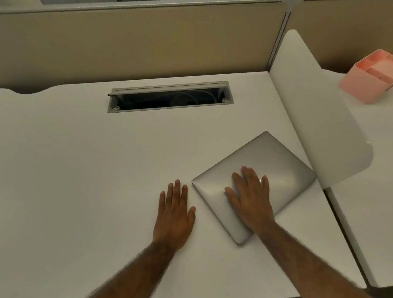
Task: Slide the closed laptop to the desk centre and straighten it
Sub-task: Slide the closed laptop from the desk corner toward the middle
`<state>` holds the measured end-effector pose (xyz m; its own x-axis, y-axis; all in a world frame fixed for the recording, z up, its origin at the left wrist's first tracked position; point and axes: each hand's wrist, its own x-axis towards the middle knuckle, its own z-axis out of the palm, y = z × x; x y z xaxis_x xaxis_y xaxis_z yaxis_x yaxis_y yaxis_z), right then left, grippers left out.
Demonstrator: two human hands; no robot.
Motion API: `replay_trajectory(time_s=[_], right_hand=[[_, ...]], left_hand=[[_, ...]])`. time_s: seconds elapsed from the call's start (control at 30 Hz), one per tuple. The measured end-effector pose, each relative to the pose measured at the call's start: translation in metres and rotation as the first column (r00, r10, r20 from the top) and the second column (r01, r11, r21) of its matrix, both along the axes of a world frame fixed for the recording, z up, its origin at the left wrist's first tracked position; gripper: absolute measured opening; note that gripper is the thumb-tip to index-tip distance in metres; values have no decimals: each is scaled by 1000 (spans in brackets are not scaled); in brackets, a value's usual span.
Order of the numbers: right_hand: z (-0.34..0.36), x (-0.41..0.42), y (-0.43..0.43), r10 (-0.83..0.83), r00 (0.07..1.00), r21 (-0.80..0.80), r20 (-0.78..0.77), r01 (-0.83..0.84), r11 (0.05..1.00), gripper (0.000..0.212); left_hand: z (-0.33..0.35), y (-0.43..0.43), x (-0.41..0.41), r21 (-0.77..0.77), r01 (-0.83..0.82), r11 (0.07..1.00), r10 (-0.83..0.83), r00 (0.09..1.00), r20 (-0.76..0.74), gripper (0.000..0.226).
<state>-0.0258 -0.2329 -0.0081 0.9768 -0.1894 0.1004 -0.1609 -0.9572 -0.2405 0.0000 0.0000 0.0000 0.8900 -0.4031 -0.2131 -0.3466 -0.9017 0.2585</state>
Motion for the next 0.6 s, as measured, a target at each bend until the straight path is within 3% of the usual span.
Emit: replay_trajectory(time_s=[0.2, 0.4, 0.5, 0.6], right_hand=[[12, 4, -70, -139, 986, 36, -89, 143, 989, 64], [21, 16, -119, -229, 963, 39, -144, 237, 971, 68], [27, 24, -136, -245, 956, 49, -162, 256, 965, 57], [34, 30, -144, -270, 940, 65, -211, 289, 955, 59]], left_hand=[[4, -36, -11, -95, -113, 989, 110, 993, -41, 72], [10, -50, -17, -83, -221, 972, 219, 975, -44, 69], [20, -61, -19, -60, -293, 954, 291, 956, -28, 62], [29, -70, -21, -109, -368, 924, 362, 930, -70, 51]])
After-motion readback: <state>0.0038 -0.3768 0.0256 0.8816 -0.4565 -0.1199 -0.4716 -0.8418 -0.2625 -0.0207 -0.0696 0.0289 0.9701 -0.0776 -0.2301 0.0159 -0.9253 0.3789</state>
